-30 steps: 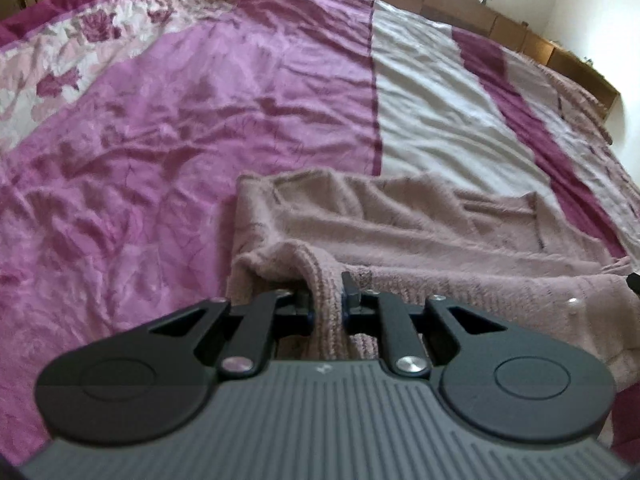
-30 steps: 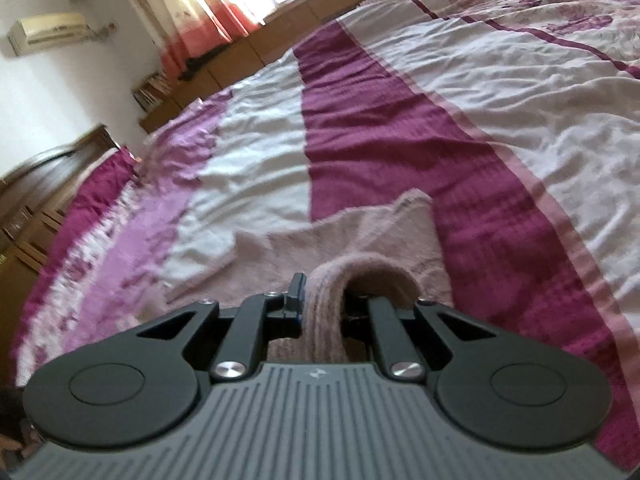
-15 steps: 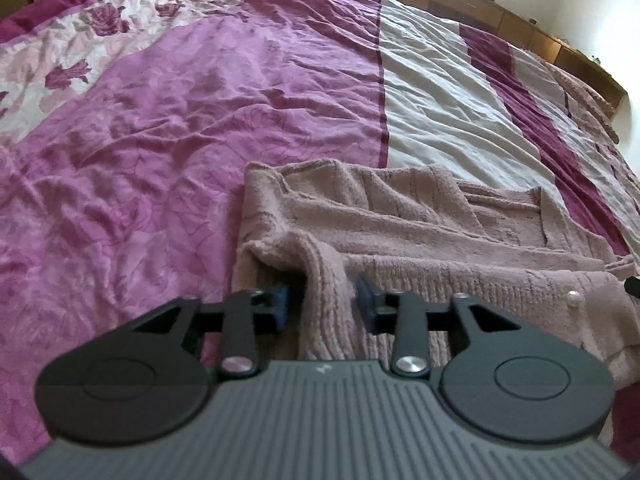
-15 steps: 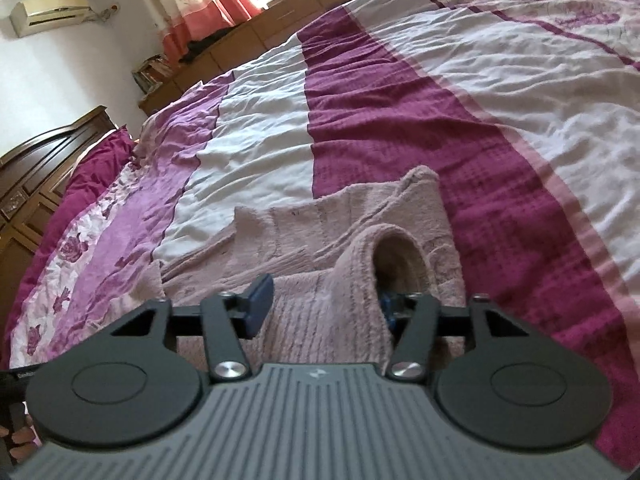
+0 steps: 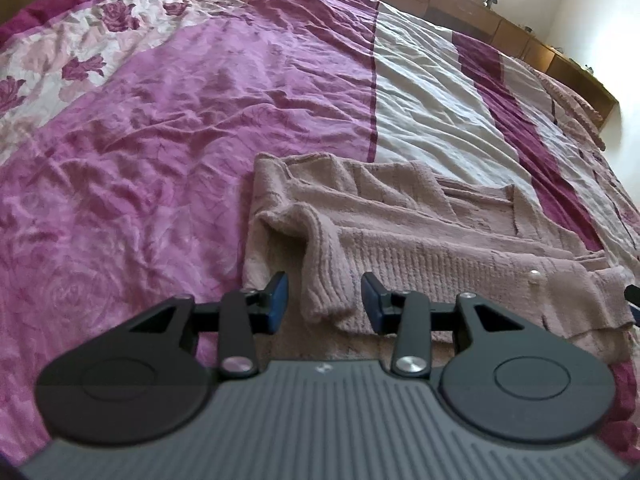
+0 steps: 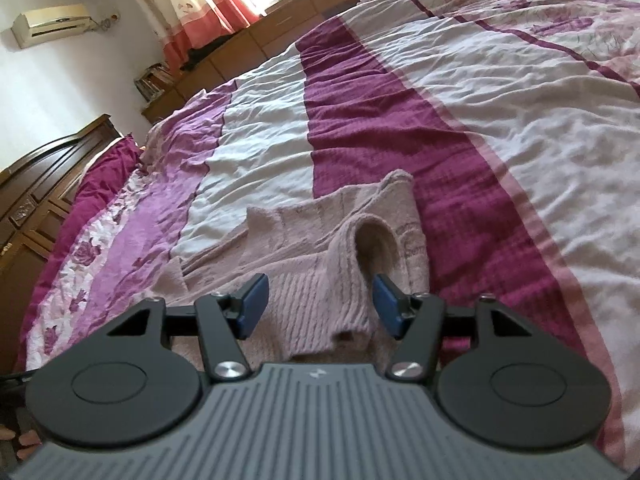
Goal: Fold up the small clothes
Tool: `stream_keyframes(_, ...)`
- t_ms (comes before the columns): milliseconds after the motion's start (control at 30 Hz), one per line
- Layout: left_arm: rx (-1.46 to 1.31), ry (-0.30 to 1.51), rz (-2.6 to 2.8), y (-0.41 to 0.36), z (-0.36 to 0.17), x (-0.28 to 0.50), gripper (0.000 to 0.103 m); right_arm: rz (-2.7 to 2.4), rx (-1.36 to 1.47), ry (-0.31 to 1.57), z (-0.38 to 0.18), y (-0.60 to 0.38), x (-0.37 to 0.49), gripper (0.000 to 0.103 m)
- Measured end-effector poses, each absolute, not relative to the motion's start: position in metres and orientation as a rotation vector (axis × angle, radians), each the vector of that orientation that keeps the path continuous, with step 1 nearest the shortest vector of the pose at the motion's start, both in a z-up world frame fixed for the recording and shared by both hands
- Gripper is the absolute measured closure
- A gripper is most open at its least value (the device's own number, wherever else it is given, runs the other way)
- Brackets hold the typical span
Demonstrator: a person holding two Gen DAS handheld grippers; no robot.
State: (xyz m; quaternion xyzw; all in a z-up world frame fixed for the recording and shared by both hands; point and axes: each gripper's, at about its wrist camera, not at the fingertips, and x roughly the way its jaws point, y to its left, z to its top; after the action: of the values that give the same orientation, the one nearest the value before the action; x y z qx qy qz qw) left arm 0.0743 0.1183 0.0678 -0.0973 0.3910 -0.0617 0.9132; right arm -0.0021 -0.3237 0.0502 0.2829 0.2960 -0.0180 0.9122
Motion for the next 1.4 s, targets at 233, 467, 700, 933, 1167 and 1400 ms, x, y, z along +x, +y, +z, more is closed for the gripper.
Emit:
stream_keyframes(233,-0.174,0.811,-0.13,0.11,0.061,0.075,0.061,-0.008,0.577,0.644,0.039,-0.311,0.0,0.038)
stream_keyframes(467,-0.182,0.824,-0.118,0.107,0.051,0.077,0.061,0.0,0.567,0.661,0.028,-0.308,0.004,0.038)
stream_keyframes(700,-0.178,0.818,-0.118,0.106,0.049,0.078,0.061,-0.003,0.579,0.655,0.027,-0.309,0.006,0.038)
stream_keyframes(933,-0.18,0.809,-0.129,0.106,0.05,0.078,0.07,-0.013,0.583,0.654,0.026,-0.311,0.008,0.066)
stream_keyframes(1167,-0.211,0.762,-0.165,0.11,0.065,0.088,0.09,-0.011,0.644,0.591,0.038,-0.328,0.013,0.094)
stream_keyframes(1400,-0.204,0.673,-0.144,0.11,0.092,0.121,0.09,-0.015,0.639,0.514,0.067,-0.339,0.04,0.095)
